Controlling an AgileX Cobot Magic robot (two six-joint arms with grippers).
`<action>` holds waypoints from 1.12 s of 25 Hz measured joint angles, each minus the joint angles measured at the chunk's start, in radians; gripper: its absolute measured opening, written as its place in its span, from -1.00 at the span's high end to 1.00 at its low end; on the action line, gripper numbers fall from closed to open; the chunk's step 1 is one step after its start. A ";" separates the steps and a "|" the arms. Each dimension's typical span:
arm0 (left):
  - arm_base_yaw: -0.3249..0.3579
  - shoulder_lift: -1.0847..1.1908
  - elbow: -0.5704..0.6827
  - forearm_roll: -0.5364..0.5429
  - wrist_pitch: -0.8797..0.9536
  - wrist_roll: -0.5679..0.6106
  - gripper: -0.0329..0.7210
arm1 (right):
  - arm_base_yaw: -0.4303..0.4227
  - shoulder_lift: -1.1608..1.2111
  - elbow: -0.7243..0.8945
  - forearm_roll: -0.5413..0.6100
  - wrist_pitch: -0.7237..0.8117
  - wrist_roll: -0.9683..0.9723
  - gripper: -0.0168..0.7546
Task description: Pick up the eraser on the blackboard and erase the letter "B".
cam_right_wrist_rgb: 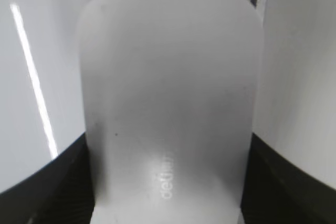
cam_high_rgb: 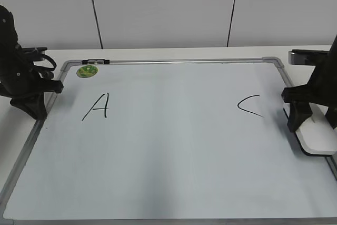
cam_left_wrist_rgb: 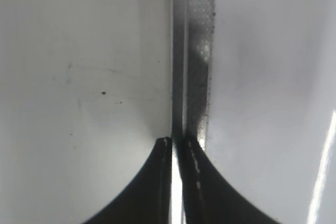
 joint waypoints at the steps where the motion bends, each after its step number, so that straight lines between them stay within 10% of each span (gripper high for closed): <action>1: 0.000 0.000 0.000 0.000 0.000 0.000 0.86 | 0.000 0.002 0.000 0.002 -0.002 -0.002 -0.38; 28: 0.000 0.000 0.000 0.000 0.000 0.000 0.86 | 0.000 0.112 -0.068 -0.028 -0.033 -0.006 -0.38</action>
